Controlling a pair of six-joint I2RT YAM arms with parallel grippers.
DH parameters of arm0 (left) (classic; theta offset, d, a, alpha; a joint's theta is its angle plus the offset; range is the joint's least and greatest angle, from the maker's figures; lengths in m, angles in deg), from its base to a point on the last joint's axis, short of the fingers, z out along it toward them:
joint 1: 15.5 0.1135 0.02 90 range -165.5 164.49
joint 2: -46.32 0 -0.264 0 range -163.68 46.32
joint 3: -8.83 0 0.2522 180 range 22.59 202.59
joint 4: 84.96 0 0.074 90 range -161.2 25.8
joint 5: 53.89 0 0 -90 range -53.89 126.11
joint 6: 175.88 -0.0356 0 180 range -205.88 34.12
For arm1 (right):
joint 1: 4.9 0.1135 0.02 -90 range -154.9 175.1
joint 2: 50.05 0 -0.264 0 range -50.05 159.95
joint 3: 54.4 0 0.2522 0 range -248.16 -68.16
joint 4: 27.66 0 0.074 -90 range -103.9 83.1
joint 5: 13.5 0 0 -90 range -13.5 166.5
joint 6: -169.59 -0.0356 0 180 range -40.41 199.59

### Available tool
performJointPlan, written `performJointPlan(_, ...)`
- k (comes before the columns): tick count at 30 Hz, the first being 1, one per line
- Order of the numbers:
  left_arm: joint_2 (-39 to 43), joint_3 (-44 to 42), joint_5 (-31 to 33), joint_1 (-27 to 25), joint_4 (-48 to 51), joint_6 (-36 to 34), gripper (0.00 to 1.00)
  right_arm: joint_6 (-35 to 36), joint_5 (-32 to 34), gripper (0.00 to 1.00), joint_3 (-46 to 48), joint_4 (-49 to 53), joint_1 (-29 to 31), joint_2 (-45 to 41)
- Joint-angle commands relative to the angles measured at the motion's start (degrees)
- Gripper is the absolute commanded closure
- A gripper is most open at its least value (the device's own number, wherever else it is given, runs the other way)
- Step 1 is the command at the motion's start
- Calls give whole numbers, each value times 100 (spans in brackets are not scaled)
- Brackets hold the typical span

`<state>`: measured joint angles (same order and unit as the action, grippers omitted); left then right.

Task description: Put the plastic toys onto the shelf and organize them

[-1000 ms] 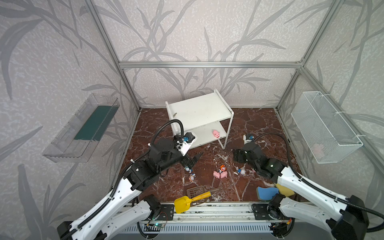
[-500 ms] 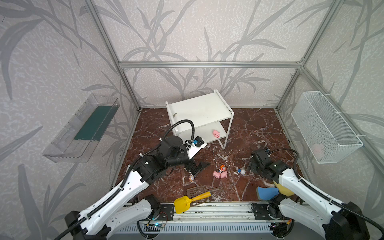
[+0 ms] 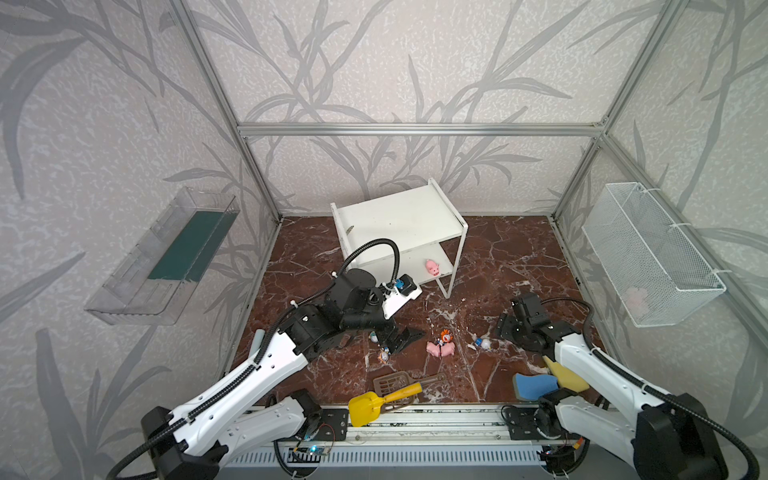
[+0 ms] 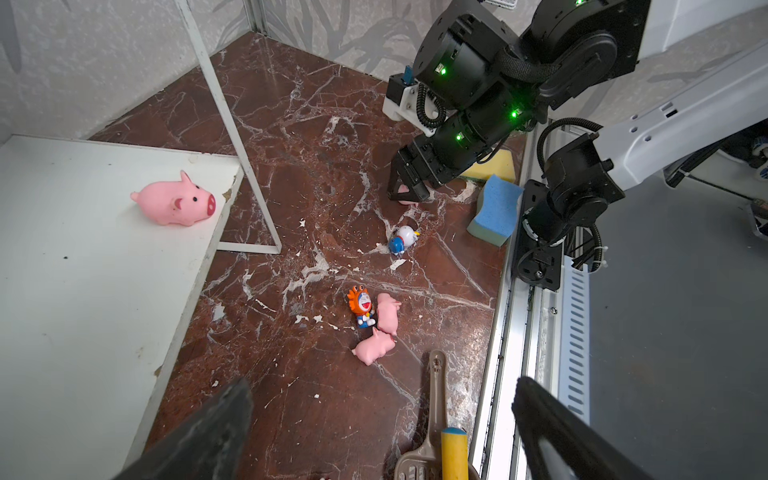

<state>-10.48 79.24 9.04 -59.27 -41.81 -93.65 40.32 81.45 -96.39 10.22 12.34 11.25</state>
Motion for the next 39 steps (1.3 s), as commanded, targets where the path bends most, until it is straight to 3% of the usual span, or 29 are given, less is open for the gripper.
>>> performJointPlan(1, -47, 136, 15, -14, 59, -84, 1, 424, -907, 20, 16, -491, -1, 113)
performJointPlan(10, -34, 129, 86, -9, 50, -111, 1, 369, -462, 22, 170, -455, 60, 1)
performJointPlan(22, 11, 106, 193, -9, 41, -128, 1, 315, -439, 61, 219, -160, 61, -36)
performJointPlan(39, -3, 103, 242, 0, 13, -128, 1, 402, -916, 94, 336, -628, 61, -56)
